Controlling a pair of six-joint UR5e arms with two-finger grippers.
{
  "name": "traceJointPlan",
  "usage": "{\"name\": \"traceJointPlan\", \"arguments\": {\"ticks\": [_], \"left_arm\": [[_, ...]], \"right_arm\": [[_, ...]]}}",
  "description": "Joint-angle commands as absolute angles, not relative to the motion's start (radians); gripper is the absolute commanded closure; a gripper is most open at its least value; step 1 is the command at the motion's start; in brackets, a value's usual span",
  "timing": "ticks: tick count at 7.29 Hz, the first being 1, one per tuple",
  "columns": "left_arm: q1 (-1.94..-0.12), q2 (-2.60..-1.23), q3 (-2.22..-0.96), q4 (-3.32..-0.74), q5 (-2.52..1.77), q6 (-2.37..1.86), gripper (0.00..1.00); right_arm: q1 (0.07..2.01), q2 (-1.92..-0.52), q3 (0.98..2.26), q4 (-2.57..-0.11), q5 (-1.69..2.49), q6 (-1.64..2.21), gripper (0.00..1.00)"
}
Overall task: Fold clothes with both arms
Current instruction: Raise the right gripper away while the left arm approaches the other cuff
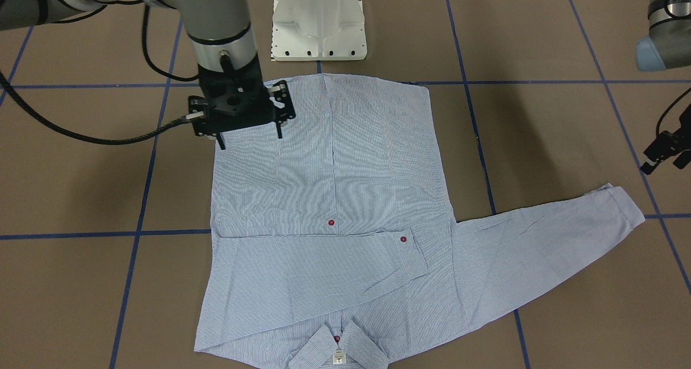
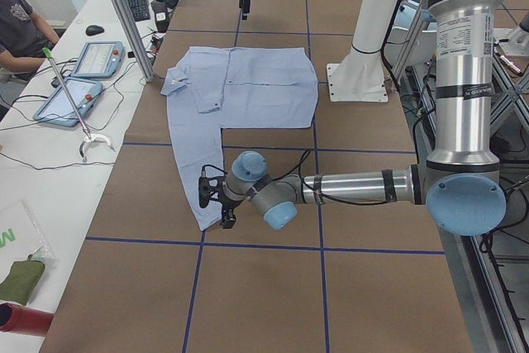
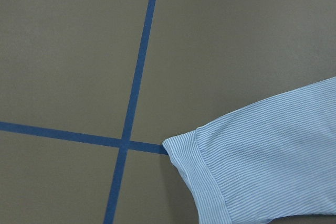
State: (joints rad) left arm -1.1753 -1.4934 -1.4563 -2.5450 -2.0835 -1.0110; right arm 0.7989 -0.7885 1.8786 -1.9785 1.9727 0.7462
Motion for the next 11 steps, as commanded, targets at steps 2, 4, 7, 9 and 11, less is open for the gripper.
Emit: {"name": "traceJointPlan", "arguments": {"ticks": [2, 4, 7, 9, 11], "left_arm": [[-1.111, -1.546, -1.327, -2.675, -2.028, -1.156, 0.07], [-1.106, -1.577, -1.286, -2.684, -2.010, -1.167, 0.18], [-1.106, -1.600, -1.244, -2.686, -2.008, -1.170, 0.37], [-1.106, -1.603, -1.235, -2.684, -2.008, -1.169, 0.52], [-1.106, -1.605, -1.227, -2.686, -2.008, -1.169, 0.58]], "right_arm": [[0.938, -0.906, 1.956, -2.029, 2.098, 0.600, 0.00], [0.960, -0.913, 1.957, -2.036, 2.100, 0.568, 0.00], [0.960, -0.914, 1.959, -2.036, 2.100, 0.568, 0.00], [0.959, -0.913, 1.960, -2.036, 2.102, 0.568, 0.00], [0.953, -0.914, 1.973, -2.036, 2.105, 0.569, 0.00]]}}
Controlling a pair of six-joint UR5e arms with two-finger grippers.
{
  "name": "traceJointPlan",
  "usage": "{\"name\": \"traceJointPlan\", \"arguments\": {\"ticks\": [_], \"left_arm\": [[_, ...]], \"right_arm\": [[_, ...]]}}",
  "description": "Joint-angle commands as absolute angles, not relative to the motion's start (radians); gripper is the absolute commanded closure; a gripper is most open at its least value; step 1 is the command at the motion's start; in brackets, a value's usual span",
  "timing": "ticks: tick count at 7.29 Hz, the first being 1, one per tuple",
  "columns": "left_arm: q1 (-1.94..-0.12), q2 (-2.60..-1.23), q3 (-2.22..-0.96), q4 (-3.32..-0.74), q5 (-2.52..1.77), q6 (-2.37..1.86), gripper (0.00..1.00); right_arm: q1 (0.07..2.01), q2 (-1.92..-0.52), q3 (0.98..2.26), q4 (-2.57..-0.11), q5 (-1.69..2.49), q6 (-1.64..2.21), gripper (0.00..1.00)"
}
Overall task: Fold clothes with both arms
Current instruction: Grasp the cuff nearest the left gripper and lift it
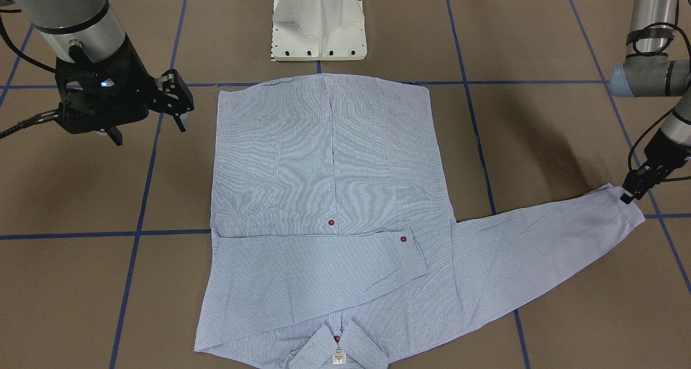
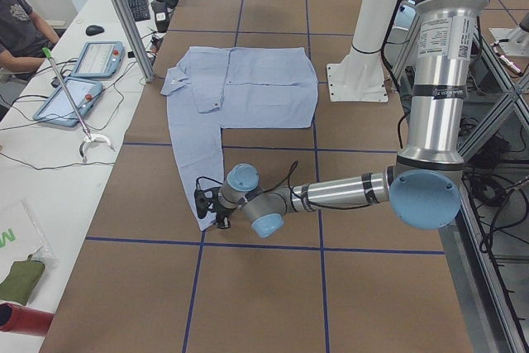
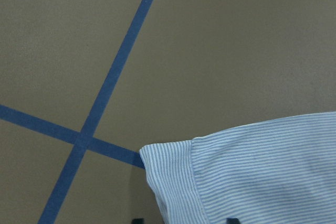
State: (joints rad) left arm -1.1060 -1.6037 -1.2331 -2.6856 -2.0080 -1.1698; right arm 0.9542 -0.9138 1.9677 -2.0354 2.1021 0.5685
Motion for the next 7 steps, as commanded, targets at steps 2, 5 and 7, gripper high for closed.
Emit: {"name": "traceJointPlan", "arguments": {"ticks": [2, 5, 7], "left_arm": [[-1.106, -1.605, -1.227, -2.684, -2.008, -1.169, 0.58], [-1.104, -1.605, -1.218, -2.686, -2.008, -1.169, 0.59], [-1.100, -1.609, -1.210, -2.684, -2.008, -1.169, 0.59]], "right_arm": [[0.951, -0.914, 1.973, -2.036, 2.109, 0.571, 0.00], [0.951, -0.914, 1.974, -2.037, 2.109, 0.574, 0.00], [0.953, -0.914, 1.974, -2.037, 2.109, 0.574, 0.00]]}}
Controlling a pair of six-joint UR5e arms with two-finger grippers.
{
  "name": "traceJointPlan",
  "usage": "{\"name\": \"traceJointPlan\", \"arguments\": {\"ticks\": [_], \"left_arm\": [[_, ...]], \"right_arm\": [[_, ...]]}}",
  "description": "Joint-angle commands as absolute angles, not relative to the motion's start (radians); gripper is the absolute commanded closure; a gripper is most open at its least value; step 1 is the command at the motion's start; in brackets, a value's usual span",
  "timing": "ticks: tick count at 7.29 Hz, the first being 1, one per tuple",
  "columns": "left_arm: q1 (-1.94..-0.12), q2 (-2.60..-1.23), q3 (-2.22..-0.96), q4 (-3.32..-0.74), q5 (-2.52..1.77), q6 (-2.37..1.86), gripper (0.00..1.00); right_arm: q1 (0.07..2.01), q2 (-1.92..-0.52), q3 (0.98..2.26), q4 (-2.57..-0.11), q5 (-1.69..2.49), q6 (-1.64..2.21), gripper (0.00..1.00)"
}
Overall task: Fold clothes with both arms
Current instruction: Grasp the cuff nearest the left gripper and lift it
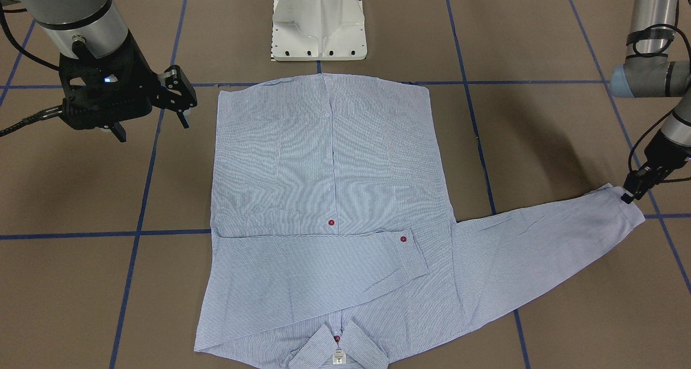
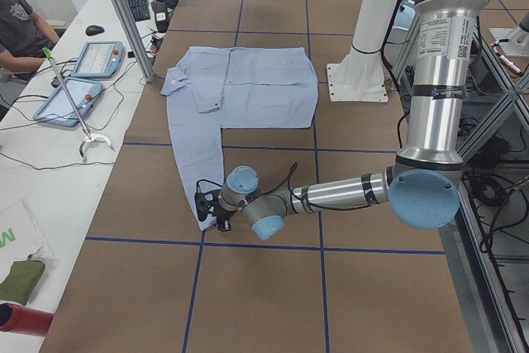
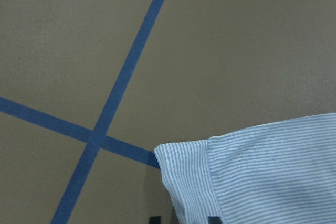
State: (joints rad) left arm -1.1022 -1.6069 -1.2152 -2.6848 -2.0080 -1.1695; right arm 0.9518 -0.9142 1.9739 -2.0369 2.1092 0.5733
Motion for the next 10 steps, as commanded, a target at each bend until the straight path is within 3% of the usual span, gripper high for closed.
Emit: {"name": "traceJointPlan", "arguments": {"ticks": [1, 3, 4, 7, 9, 10], "left_arm": [[-1.098, -1.612, -1.209, -2.684, -2.008, -1.170, 0.66], [-1.100, -1.615, -1.212, -2.684, -2.009, -1.173, 0.94], [-1.100, -1.615, -1.216, -2.684, -2.010, -1.172, 1.00], [-1.101, -1.611, -1.284, -2.665, -2.075, -1.169, 1.00], [-1.109, -1.606, -1.415, -2.559, -2.140, -1.167, 1.00], [-1.111, -1.612, -1.543, -2.390, -2.140, -1.164, 1.00]], "right_arm": [[0.953, -0.916, 1.979, -2.037, 2.109, 0.575, 0.00], [0.953, -0.922, 1.985, -2.037, 2.109, 0.575, 0.00], [0.953, -0.925, 1.986, -2.037, 2.109, 0.575, 0.00], [0.954, -0.955, 2.003, -2.037, 2.109, 0.569, 0.00], [0.957, -0.977, 2.008, -2.036, 2.111, 0.566, 0.00], [0.963, -0.997, 2.009, -2.034, 2.112, 0.565, 0.00]]}}
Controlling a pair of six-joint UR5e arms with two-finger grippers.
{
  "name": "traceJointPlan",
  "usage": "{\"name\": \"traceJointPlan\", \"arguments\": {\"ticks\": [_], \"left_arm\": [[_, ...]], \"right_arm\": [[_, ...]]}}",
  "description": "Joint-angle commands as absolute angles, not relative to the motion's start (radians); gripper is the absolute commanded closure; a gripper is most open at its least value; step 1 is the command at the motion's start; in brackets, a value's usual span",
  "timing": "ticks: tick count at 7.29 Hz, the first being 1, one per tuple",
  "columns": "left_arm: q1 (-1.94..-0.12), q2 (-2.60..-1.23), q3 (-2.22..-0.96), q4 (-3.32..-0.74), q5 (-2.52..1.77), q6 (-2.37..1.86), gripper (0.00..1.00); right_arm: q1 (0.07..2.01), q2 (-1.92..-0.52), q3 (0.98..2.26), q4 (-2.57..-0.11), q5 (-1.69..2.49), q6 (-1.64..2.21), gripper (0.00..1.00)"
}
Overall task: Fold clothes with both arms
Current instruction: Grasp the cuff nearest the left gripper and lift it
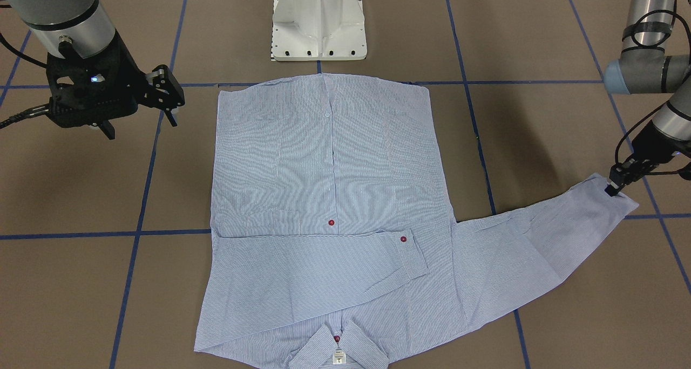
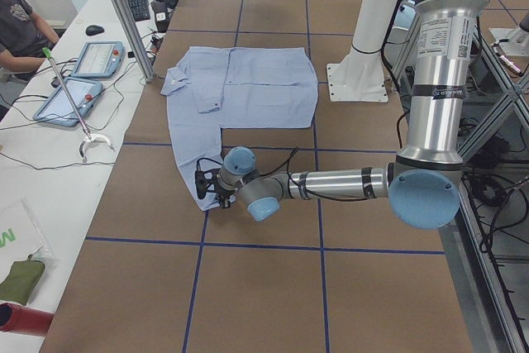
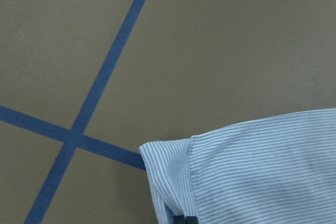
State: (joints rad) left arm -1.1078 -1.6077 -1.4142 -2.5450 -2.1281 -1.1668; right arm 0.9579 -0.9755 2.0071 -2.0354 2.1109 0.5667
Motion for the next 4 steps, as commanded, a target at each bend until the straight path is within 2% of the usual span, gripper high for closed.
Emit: {"name": "traceJointPlan", "arguments": {"ticks": [1, 2, 4], "left_arm": [[-1.109, -1.635, -1.671, -2.211, -2.140, -1.160, 1.00], [-1.109, -1.714, -1.740, -2.043, -2.138, -1.167, 1.00], [-1.101, -1.929, -1.756, -1.811, -2.140, -1.224, 1.00]], "right_arm": [[0.969, -1.024, 2.016, -2.033, 2.123, 0.551, 0.00], [0.976, -1.046, 2.016, -2.029, 2.137, 0.531, 0.00], [0.994, -1.116, 2.046, -2.026, 2.138, 0.490, 0.00]]}}
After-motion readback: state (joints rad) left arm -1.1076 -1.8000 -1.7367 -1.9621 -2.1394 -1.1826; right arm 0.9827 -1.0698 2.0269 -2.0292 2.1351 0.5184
